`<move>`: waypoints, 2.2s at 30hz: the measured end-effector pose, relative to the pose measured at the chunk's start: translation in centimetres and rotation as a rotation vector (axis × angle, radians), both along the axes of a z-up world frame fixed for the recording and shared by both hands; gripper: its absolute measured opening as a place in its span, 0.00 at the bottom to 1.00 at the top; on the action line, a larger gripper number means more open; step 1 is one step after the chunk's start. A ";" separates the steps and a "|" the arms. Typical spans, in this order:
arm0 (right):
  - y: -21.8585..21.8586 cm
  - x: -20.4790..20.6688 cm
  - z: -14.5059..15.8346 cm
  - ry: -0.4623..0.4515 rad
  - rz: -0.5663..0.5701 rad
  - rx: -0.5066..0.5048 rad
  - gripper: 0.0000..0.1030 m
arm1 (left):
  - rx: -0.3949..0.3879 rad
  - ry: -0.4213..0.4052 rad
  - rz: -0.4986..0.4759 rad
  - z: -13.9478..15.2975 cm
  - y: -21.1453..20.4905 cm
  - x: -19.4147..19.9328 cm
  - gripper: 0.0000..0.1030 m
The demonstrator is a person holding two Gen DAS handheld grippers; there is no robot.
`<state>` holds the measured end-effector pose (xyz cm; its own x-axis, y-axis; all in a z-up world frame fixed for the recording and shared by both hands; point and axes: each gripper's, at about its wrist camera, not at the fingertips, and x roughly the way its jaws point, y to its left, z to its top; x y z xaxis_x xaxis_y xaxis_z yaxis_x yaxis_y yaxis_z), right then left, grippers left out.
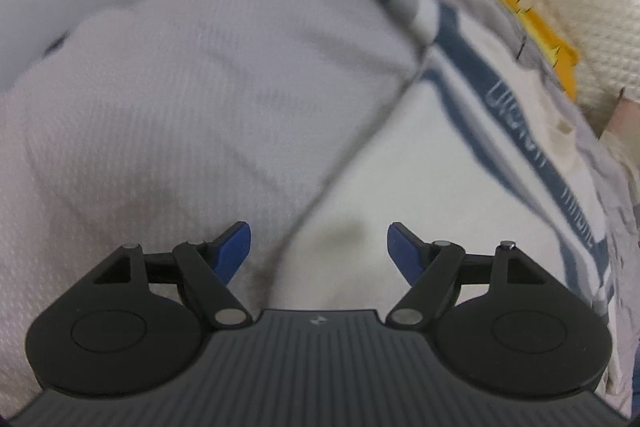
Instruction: Fold large clothes
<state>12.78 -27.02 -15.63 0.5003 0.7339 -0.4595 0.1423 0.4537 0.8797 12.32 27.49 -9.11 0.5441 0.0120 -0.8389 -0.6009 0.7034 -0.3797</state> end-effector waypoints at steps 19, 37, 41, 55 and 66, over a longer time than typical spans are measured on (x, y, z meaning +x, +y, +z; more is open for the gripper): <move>-2.9 -2.2 6.5 -0.112 -0.054 -0.211 0.12 | -0.163 0.021 -0.317 3.8 -3.3 -1.1 0.16; -4.1 -5.6 7.5 -0.046 -0.087 -0.456 0.16 | 0.051 0.024 -0.489 7.2 -6.6 -4.8 0.44; -3.9 -5.8 9.1 -0.107 -0.124 -0.545 0.37 | 0.161 -0.069 -0.482 9.8 -7.4 -5.5 0.55; -2.3 -6.5 16.4 -0.506 -0.194 -0.768 0.43 | 0.368 -0.425 -0.579 18.2 -18.4 -6.9 0.60; -1.9 -6.6 14.5 -0.615 -0.231 -0.884 0.48 | 0.381 -0.550 -0.664 14.3 -27.1 -3.5 0.61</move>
